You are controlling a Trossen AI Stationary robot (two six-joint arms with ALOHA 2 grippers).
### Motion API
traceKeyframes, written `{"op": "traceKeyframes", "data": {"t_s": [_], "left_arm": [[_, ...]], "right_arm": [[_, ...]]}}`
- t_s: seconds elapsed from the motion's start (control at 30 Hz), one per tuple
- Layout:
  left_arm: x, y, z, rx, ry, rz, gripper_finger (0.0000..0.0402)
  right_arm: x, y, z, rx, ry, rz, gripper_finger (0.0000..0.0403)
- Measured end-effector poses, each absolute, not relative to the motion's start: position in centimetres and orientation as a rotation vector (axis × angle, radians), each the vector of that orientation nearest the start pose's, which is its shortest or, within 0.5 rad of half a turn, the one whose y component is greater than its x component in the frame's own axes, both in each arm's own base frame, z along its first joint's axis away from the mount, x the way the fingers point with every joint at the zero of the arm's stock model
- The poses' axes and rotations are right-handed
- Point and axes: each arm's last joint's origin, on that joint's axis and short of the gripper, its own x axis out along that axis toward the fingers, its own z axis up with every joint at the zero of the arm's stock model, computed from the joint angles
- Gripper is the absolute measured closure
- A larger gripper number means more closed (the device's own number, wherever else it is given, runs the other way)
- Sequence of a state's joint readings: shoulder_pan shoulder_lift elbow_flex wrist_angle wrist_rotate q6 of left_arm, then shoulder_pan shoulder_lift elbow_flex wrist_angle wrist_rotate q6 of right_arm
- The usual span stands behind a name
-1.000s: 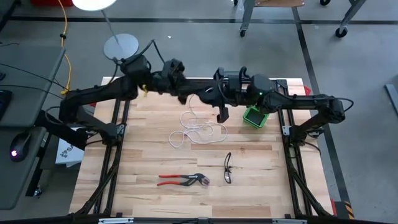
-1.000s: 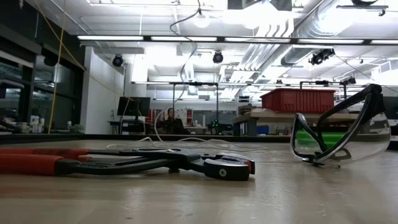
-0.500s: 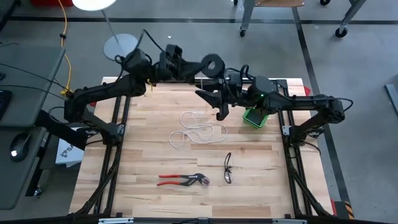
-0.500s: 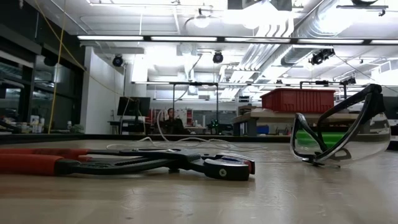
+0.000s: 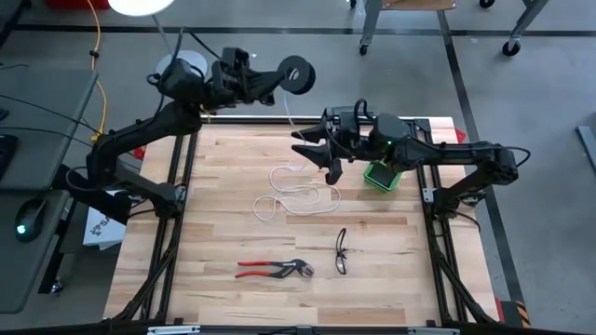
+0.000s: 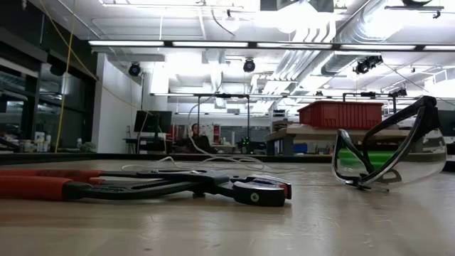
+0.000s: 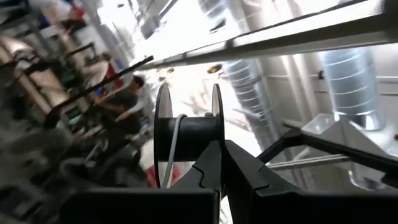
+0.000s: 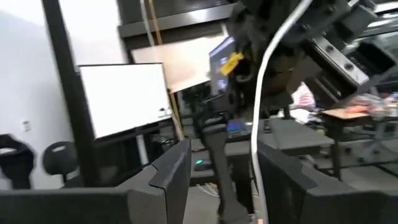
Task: Coil cords
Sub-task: Coil the wire into the spool
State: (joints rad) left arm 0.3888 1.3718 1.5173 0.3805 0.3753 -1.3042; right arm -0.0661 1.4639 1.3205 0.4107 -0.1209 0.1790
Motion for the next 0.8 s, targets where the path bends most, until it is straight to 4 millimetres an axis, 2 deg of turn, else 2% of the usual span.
{"op": "traceKeyframes", "data": {"t_s": [0.27,0.33,0.43,0.5,0.8], "left_arm": [[23.6,8.6,50.7,-1.111,-0.279,-0.192,0.0401],[23.2,8.4,50.6,-1.128,-0.252,-0.172,0.0401],[22.4,8.1,50.5,-1.155,-0.218,-0.146,0.0401],[21.8,7.9,50.7,-1.16,-0.211,-0.141,0.0401],[20.3,7.2,49.8,-1.263,-0.086,-0.069,0.0401]], "right_arm": [[32.3,-1.7,42.6,0.14,-0.272,0.17,0.0286],[32.1,-1.7,42.8,0.139,-0.277,0.172,0.0312],[31.7,-1.7,43.2,0.132,-0.29,0.17,0.0373],[31.4,-1.9,43.4,0.127,-0.296,0.166,0.0394],[29.9,-2.7,44.6,0.104,-0.333,0.134,0.0398]]}}
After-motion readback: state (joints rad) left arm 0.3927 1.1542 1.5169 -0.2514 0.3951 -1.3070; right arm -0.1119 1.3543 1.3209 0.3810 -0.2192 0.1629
